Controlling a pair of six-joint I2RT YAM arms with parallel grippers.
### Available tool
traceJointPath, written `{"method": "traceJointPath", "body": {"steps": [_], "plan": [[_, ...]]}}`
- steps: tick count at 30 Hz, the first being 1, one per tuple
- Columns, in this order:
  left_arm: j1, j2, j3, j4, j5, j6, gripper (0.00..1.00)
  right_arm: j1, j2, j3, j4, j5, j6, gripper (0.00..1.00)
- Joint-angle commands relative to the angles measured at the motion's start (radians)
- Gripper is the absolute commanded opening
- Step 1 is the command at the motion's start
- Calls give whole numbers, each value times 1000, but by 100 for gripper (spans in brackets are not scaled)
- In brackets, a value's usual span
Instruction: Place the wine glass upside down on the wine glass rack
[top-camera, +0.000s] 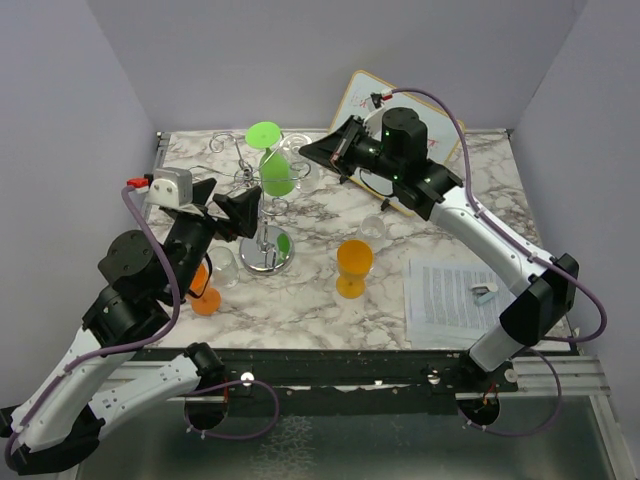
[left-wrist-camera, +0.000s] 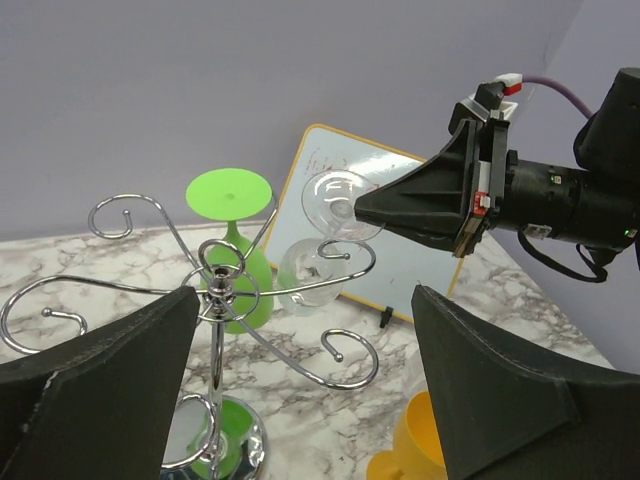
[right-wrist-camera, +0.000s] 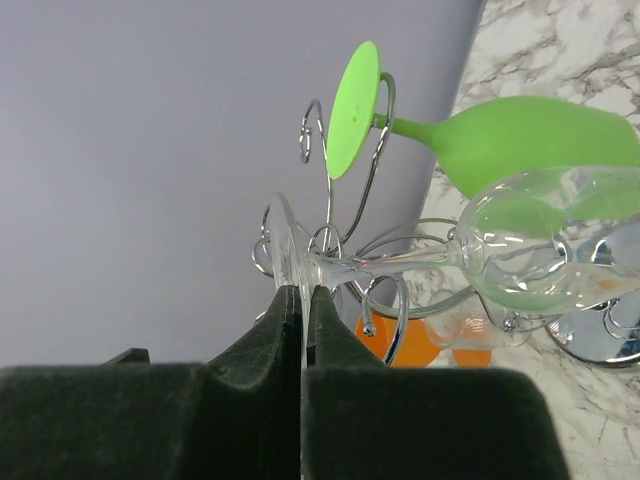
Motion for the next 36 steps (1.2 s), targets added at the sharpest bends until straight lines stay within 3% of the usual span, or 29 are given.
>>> {"method": "traceJointPath", "body": {"steps": [1, 27, 36], "plan": [[-4, -14, -19, -27, -44, -20, 88, 33, 6, 38, 23, -48, 6, 1], [-4, 11, -46, -34, -107, -38, 88, 68, 23, 114, -111, -135, -30, 1], [-5, 24, -47, -33, -130, -54, 88, 68, -36, 66, -137, -81, -50, 1]]}}
